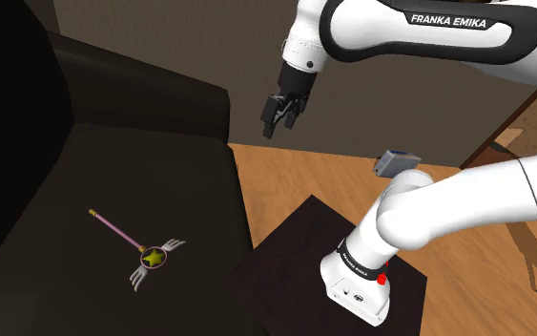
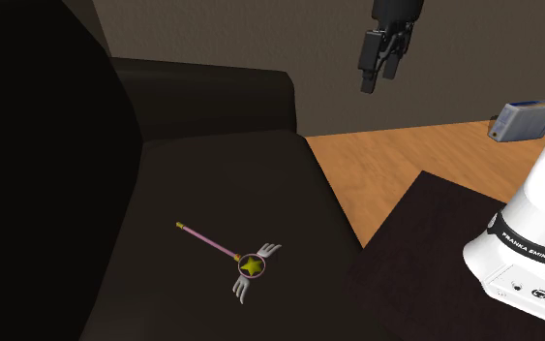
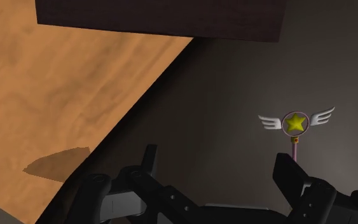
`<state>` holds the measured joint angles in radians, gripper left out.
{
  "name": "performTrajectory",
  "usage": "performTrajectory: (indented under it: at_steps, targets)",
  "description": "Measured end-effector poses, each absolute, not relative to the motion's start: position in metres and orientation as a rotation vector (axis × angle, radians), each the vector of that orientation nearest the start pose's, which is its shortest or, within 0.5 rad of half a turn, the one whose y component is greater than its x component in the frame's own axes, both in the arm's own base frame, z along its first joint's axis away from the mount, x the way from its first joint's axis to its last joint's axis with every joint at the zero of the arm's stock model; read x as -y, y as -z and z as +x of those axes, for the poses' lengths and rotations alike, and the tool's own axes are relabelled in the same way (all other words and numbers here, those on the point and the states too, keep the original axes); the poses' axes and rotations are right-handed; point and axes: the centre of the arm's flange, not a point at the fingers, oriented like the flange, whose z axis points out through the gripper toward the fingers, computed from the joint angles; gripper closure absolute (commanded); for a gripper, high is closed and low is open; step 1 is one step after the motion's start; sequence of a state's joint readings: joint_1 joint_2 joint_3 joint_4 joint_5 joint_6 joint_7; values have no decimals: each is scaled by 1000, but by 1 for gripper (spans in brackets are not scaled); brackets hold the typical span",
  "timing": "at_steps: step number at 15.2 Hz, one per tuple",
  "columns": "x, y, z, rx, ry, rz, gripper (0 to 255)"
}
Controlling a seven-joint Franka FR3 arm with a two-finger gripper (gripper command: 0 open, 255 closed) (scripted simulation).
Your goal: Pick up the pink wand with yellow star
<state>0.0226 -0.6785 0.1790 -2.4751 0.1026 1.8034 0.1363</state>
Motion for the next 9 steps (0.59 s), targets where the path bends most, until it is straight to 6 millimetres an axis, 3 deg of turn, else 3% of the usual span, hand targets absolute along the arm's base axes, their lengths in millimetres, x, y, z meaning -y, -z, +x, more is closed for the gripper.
performTrajectory:
  at_steps: [9]
  targets:
    - [-149,-419,379,20,9,-3147,0]
